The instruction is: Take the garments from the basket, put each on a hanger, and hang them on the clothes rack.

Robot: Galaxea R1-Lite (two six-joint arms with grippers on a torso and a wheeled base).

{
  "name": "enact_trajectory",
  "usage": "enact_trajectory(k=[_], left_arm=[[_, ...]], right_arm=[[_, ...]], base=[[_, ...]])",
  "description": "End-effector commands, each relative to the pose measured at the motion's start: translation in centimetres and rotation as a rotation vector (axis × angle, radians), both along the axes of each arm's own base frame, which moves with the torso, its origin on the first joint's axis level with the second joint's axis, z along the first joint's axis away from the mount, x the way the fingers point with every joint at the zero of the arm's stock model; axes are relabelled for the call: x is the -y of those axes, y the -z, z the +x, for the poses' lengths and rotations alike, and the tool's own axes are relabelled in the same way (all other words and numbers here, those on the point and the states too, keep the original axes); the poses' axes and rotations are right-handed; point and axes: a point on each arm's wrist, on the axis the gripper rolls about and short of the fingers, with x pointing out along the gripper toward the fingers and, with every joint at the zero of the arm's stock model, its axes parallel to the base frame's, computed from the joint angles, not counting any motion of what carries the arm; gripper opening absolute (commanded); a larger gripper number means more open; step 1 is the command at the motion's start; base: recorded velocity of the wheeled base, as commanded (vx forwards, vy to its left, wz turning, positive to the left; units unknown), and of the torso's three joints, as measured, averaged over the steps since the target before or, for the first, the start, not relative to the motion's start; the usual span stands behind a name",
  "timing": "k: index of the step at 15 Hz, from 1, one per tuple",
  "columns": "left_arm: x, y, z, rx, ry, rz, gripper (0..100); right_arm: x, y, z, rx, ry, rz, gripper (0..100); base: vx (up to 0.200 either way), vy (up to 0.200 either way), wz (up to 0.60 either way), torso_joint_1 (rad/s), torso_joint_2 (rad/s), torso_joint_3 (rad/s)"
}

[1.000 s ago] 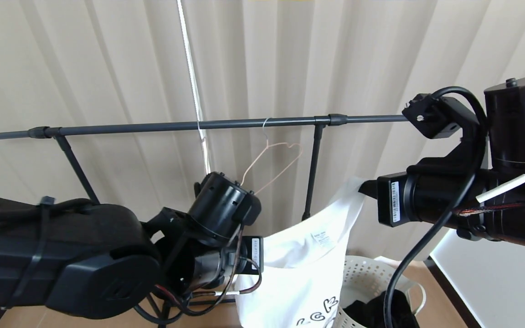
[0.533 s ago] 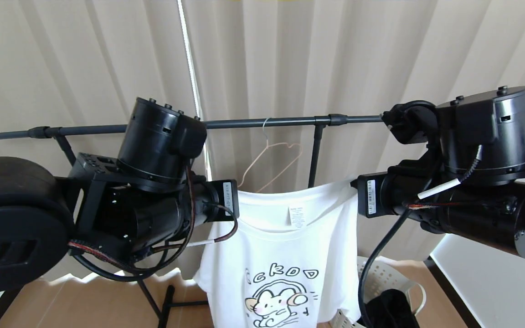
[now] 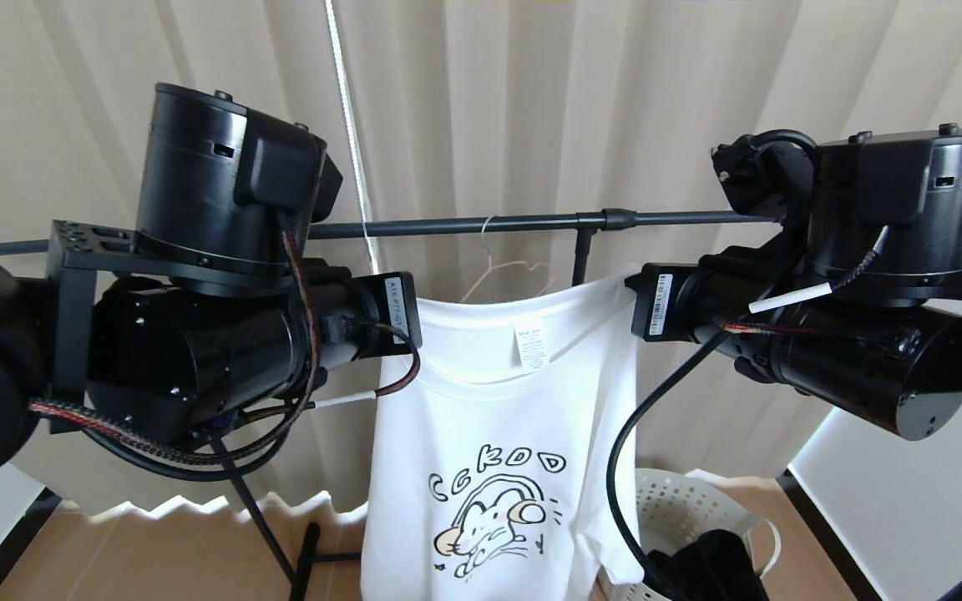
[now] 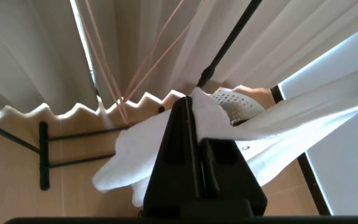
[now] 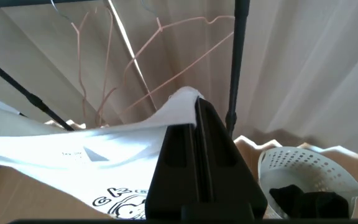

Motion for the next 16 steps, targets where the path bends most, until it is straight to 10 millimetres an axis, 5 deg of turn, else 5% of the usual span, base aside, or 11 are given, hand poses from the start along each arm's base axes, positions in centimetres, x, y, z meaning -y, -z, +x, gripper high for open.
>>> enact_trajectory(k=[1, 9, 16], left_arm=[[-0.8, -1.1, -0.4, 0.036, -0.003, -0.004, 0], [-0.3, -1.5, 0.2, 0.055, 0.007, 0.010, 0], [3.4, -2.4, 4.8, 0.093, 0.004, -0.028, 0]], right_arm=[[0.1, -0.2, -0.2, 0.006, 0.000, 0.009, 0], [0.6, -0.3, -1.0, 0.013, 0.023, -0.024, 0], [-0.3, 1.4, -6.8, 0.013, -0.219, -0.265, 0]], base=[[0.000, 0.000, 0.00, 0.000, 0.00, 0.000], [0.000, 0.000, 0.00, 0.000, 0.00, 0.000], [0.000, 0.000, 0.00, 0.000, 0.00, 0.000]])
